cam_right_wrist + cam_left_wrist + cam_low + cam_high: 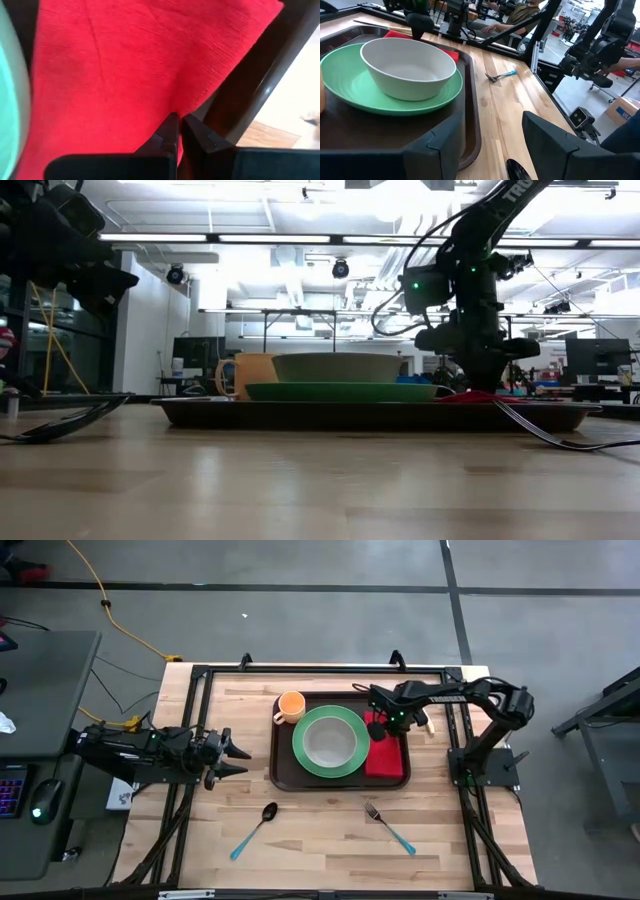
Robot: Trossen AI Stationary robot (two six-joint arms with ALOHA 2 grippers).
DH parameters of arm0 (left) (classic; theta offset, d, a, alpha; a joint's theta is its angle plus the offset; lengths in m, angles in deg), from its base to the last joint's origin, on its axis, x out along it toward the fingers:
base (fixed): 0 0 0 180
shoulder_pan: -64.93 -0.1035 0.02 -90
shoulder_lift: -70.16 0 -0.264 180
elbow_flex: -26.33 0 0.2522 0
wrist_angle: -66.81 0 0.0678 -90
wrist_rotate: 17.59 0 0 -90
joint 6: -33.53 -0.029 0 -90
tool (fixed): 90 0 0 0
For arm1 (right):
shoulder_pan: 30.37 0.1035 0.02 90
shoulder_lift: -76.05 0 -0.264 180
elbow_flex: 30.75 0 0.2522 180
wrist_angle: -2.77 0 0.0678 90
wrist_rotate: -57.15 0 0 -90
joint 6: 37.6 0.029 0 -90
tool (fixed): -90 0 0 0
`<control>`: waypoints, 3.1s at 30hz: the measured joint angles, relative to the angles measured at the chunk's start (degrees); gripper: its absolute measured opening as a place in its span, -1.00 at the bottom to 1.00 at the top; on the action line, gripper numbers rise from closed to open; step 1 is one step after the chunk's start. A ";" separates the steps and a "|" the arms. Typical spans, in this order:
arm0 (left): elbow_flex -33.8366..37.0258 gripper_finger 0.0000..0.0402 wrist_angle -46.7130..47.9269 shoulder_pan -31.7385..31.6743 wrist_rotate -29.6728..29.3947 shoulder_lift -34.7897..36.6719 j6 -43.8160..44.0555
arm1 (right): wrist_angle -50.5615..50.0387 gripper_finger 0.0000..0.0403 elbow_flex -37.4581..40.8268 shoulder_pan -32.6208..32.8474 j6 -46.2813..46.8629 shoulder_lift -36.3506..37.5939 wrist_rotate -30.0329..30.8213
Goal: Set up tray
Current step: Put the red napkin on the brown serving tray to the right of the green plate
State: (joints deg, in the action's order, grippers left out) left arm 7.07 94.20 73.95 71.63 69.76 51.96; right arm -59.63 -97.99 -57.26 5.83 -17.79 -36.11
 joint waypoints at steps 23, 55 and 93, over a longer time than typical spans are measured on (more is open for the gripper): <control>-0.02 0.14 0.22 0.02 0.15 0.02 -0.10 | -0.47 -1.00 -0.02 -0.07 -0.43 0.44 -0.32; -0.02 0.14 0.24 0.00 0.17 0.00 -0.10 | -1.33 -0.89 -0.02 -0.11 -5.50 0.48 1.62; -0.02 0.14 0.22 0.01 0.35 0.01 -0.57 | -4.86 -0.30 -0.17 14.93 -2.29 19.89 -2.63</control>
State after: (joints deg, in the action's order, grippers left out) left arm 7.05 94.42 73.96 71.98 69.77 51.39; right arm -64.49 -98.16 -42.33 3.54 2.10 -38.73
